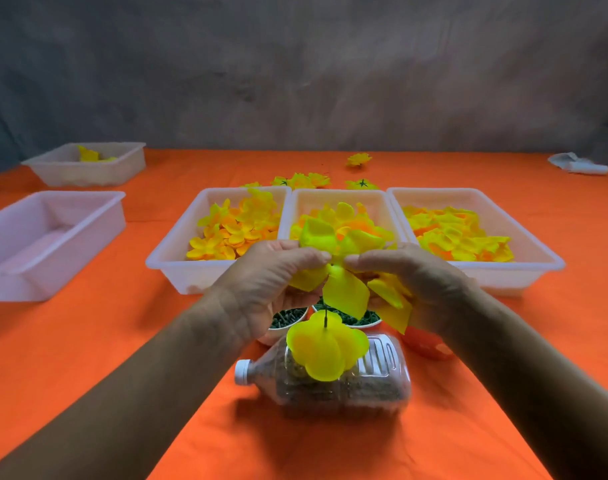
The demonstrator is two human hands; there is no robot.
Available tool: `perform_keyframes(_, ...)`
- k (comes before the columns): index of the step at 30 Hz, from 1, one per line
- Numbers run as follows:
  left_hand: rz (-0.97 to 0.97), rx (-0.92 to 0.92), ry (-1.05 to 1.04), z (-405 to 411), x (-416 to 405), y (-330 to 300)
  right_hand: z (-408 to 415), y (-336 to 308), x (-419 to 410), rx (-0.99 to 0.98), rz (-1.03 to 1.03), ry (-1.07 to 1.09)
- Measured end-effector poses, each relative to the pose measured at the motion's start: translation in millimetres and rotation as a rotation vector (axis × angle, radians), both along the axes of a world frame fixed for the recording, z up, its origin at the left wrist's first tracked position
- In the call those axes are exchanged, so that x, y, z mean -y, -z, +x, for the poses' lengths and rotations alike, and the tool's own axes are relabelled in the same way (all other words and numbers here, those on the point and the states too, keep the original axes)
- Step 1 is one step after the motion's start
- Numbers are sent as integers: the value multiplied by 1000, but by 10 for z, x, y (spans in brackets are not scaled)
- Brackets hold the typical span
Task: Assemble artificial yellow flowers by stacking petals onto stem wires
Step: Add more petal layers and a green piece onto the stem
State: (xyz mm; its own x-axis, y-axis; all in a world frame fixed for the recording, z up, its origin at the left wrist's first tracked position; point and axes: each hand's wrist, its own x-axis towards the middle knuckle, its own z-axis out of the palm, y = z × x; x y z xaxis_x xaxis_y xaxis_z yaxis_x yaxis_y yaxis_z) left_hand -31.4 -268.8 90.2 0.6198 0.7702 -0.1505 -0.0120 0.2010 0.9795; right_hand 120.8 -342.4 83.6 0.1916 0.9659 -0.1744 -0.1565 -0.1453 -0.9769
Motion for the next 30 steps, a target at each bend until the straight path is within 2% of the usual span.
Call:
perform_keyframes(8,180,-51,-91,-46,-15,-57,-100,-96,8,-3,19,37)
perform_keyframes(19,134,-77,-84,-48,30,-85,-177,-145,111,-55,42,-40)
perform_keyframes(25,23,-76,-39,-90,28,-52,-167,-97,114,-92,-42,-15)
perform_keyframes(30,12,-68,-26,-103,31,-67,-156,-50,115,-120,-64,24)
